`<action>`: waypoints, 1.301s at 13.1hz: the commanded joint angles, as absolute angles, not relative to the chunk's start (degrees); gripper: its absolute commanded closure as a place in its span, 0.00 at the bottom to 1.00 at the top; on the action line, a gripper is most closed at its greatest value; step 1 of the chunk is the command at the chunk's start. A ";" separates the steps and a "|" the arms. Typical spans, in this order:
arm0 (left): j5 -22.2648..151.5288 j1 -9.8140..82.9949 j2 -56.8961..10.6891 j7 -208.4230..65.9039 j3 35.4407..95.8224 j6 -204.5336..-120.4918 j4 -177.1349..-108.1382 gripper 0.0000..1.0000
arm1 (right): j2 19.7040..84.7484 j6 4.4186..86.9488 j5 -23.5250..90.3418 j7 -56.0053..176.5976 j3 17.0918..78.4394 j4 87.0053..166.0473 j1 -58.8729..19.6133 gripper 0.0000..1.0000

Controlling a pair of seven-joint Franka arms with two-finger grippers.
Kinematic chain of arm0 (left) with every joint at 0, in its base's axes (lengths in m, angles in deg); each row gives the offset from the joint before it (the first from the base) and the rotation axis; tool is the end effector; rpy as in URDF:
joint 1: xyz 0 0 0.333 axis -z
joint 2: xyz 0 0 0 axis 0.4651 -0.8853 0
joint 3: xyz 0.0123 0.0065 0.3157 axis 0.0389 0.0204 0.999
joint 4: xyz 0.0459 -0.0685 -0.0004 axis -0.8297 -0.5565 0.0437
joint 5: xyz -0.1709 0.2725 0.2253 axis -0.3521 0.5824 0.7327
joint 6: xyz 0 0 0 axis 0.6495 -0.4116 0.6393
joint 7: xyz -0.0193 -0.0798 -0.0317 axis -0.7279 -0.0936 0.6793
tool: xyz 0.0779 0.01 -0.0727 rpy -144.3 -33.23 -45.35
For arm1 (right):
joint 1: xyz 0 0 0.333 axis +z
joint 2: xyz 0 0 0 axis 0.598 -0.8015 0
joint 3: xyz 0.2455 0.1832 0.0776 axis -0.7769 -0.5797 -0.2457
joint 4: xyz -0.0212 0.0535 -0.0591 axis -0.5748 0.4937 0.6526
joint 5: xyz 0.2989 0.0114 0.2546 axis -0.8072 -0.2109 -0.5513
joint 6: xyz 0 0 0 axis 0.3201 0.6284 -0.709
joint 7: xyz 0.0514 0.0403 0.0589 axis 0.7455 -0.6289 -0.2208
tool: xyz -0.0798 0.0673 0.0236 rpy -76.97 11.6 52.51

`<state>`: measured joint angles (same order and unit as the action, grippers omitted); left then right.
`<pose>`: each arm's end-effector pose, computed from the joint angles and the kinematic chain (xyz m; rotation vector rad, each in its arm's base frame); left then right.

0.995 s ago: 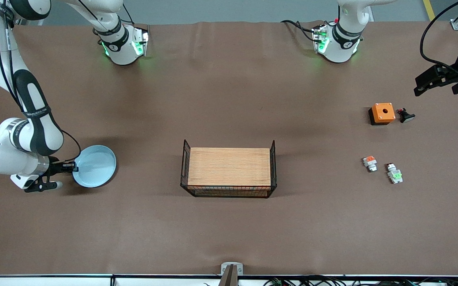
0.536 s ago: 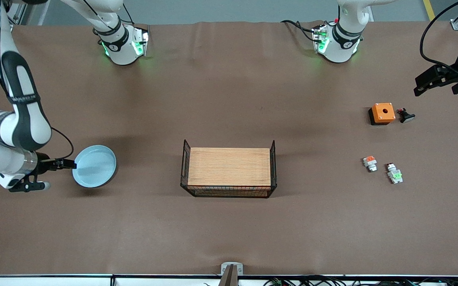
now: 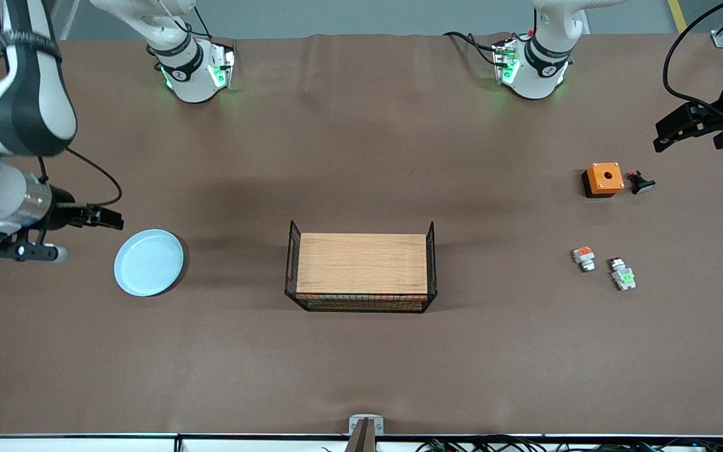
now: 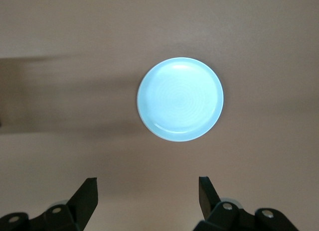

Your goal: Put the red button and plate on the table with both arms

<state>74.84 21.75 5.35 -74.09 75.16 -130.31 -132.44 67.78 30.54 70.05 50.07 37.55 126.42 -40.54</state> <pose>0.5292 -0.0252 0.6484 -3.1109 -0.0268 0.0475 0.5925 0.0080 0.4875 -3.1239 0.1179 0.1761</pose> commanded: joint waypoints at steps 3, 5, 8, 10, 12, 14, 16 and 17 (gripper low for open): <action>74.06 21.65 5.86 -74.11 75.08 -130.78 -132.75 0.00 | 76.73 28.16 70.08 49.29 38.01 127.88 -40.24 0.01; 74.06 21.65 5.86 -74.11 75.08 -130.78 -132.75 0.00 | 77.27 24.13 70.17 49.29 38.10 124.56 -40.24 0.01; 74.06 21.56 6.03 -74.19 74.99 -130.60 -132.66 0.00 | 77.01 21.73 70.25 50.07 38.45 120.76 -41.12 0.01; 74.06 21.65 5.95 -74.19 74.99 -130.60 -132.57 0.00 | 77.01 21.56 70.17 50.08 38.36 120.06 -42.26 0.01; 73.98 21.65 5.86 -74.19 74.73 -130.60 -132.31 0.00 | 76.92 20.59 70.34 50.25 38.36 119.62 -42.27 0.01; 73.98 21.65 5.86 -74.19 74.73 -130.60 -132.31 0.00 | 76.92 20.50 70.43 52.87 38.45 119.00 -42.44 0.01; 73.98 21.56 5.86 -74.37 74.73 -130.60 -132.22 0.00 | 76.92 20.50 70.43 53.42 38.45 118.82 -42.53 0.00; 73.98 21.56 5.86 -74.37 74.73 -130.60 -132.13 0.00 | 76.92 19.81 70.43 53.51 38.45 118.47 -42.96 0.00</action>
<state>74.84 21.82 5.35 -74.09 74.97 -130.32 -132.37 77.35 21.46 70.16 52.36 38.82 120.19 -41.83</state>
